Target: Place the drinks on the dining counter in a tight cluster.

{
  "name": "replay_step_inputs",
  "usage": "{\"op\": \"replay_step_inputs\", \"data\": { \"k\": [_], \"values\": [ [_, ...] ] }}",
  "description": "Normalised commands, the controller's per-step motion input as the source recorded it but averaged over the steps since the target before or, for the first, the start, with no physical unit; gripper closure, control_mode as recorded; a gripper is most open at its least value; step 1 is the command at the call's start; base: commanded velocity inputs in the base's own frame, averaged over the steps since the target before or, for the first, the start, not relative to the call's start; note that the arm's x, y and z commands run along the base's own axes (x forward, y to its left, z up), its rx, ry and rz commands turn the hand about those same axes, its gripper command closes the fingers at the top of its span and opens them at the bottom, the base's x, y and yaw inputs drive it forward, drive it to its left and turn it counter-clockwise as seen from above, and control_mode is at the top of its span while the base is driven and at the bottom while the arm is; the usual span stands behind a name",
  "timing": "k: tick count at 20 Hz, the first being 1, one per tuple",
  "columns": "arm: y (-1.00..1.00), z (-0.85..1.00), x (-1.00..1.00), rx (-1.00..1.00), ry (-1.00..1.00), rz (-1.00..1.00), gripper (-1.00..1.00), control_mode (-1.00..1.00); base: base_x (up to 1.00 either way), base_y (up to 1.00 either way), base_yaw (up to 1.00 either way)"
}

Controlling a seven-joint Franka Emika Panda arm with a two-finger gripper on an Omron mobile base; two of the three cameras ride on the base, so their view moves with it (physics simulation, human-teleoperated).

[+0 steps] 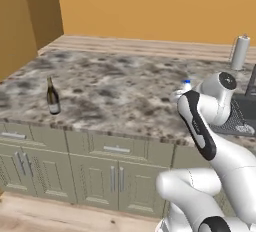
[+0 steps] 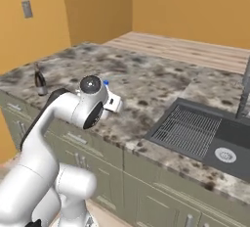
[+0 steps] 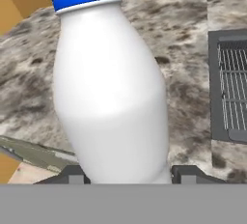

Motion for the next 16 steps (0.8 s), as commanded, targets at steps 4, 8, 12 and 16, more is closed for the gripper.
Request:
{"op": "replay_step_inputs", "data": {
  "k": [4, 8, 12, 16],
  "values": [
    [0.00, 0.00, 0.00, 0.00, 0.00, 0.00, 1.00, 1.00, -0.56, -0.54, 0.39],
    [0.00, 0.00, 0.00, 0.00, 0.00, 0.00, 1.00, 1.00, -0.72, -0.50, 0.19],
    [0.00, 0.00, 0.00, 0.00, 0.00, 0.00, 1.00, 1.00, -0.81, -0.46, 0.02],
    [0.00, 0.00, 0.00, 0.00, 0.00, 0.00, 1.00, 1.00, -0.81, -0.48, 0.01]
  ]
}}
